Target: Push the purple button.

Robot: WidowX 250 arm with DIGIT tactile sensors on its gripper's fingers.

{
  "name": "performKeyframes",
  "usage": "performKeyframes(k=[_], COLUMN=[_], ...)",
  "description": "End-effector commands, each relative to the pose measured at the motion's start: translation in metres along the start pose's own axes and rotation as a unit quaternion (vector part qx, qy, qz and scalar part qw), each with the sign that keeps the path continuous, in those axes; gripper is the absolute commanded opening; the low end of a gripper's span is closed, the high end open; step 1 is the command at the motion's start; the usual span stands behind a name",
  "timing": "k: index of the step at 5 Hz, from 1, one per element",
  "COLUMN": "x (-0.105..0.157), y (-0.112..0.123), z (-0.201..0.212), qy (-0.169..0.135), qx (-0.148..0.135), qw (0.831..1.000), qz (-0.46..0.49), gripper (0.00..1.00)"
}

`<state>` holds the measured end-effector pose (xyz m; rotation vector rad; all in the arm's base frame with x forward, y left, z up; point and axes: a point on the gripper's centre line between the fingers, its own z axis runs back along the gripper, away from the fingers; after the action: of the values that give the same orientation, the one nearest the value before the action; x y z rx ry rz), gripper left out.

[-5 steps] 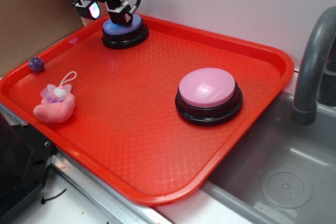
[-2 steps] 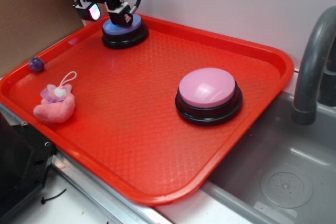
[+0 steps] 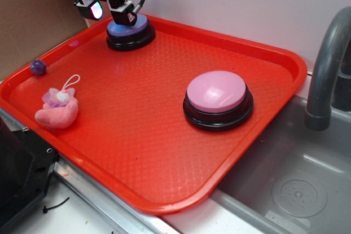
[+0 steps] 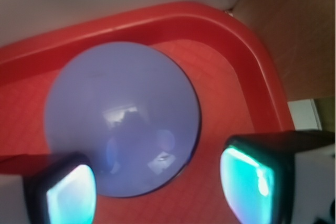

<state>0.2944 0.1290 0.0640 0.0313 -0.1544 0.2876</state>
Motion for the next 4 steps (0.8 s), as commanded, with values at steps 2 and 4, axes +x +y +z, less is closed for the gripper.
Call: performKeyframes(k=[2,4], x=[0.009,-0.001], y=[0.0,-0.008], z=[0.048,0.07], qy=[-0.055,-0.059], qx=[0.012,0.029], qw=[0.998,0.998], qz=[0.005,0.005], gripper=[1.0,1.0])
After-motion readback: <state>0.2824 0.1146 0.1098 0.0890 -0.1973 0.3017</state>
